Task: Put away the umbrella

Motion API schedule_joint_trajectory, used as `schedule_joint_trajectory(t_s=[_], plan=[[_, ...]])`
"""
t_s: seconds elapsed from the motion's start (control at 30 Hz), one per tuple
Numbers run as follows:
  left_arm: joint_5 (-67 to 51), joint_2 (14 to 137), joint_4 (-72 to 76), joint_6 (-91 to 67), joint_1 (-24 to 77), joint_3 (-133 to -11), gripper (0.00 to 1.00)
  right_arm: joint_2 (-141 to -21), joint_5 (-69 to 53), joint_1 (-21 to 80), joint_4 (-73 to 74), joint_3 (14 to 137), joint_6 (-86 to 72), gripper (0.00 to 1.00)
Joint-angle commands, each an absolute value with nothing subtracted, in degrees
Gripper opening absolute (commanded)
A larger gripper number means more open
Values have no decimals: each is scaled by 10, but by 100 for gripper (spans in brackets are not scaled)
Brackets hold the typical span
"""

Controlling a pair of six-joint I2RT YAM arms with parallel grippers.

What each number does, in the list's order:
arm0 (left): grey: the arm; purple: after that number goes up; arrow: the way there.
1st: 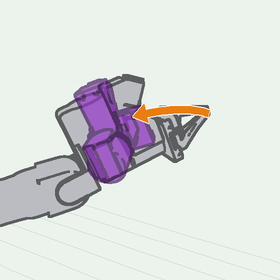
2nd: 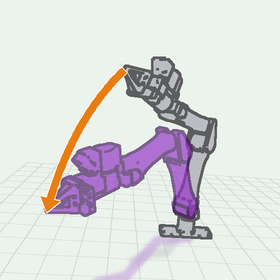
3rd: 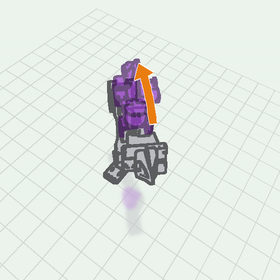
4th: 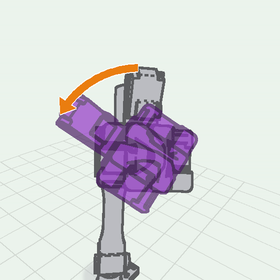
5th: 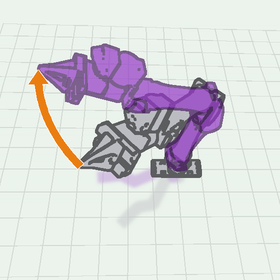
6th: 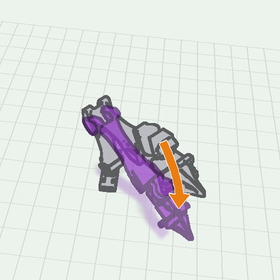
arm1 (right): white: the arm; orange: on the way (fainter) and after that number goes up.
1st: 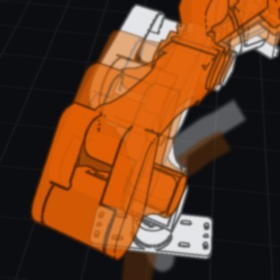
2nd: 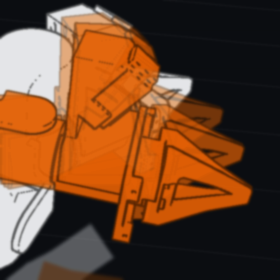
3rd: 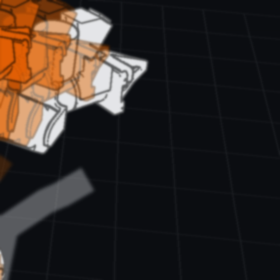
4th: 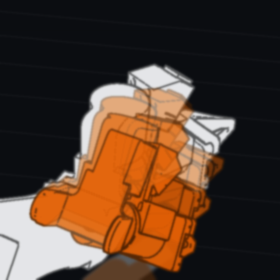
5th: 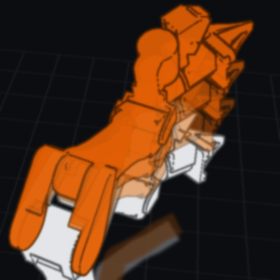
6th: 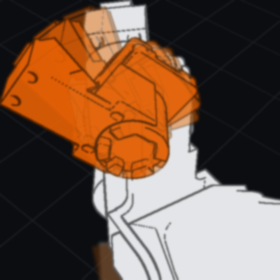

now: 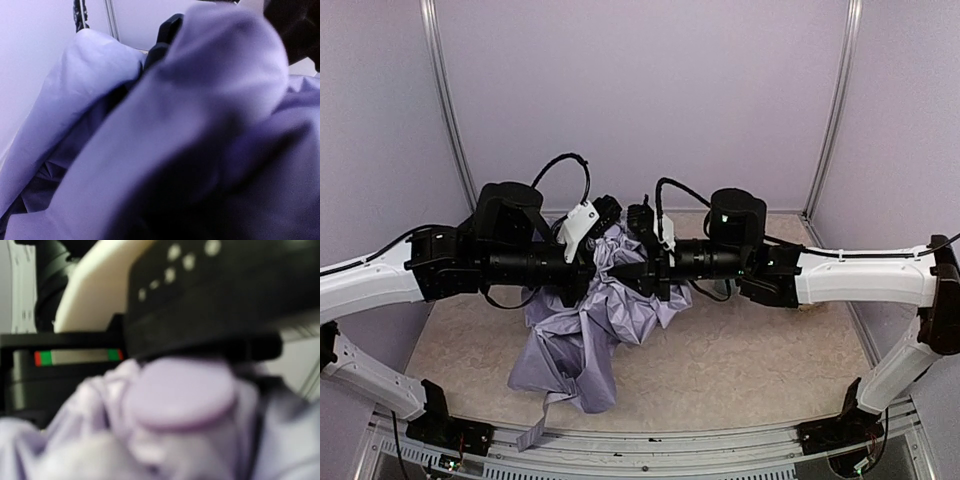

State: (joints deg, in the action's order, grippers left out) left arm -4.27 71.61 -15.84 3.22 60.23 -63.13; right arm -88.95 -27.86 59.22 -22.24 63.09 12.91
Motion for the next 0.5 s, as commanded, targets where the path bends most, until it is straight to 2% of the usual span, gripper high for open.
schedule_joint_trajectory(t_s=[0.0, 0.13, 0.3, 0.37, 0.47], plan=[[-38, 721, -95, 71, 664, -791, 0, -917, -282, 631, -216, 687, 157, 42], [-15, 732, -123, 59, 667, -838, 0, -945, -280, 631, -264, 714, 145, 41], [-14, 735, -106, 52, 655, -790, 0, -989, -259, 627, -349, 668, 109, 41], [-67, 740, -73, 14, 619, -738, 0, -1019, -240, 619, -424, 611, 82, 41], [-222, 770, 54, -38, 535, -575, 2, -1109, -222, 608, -550, 532, 13, 39]])
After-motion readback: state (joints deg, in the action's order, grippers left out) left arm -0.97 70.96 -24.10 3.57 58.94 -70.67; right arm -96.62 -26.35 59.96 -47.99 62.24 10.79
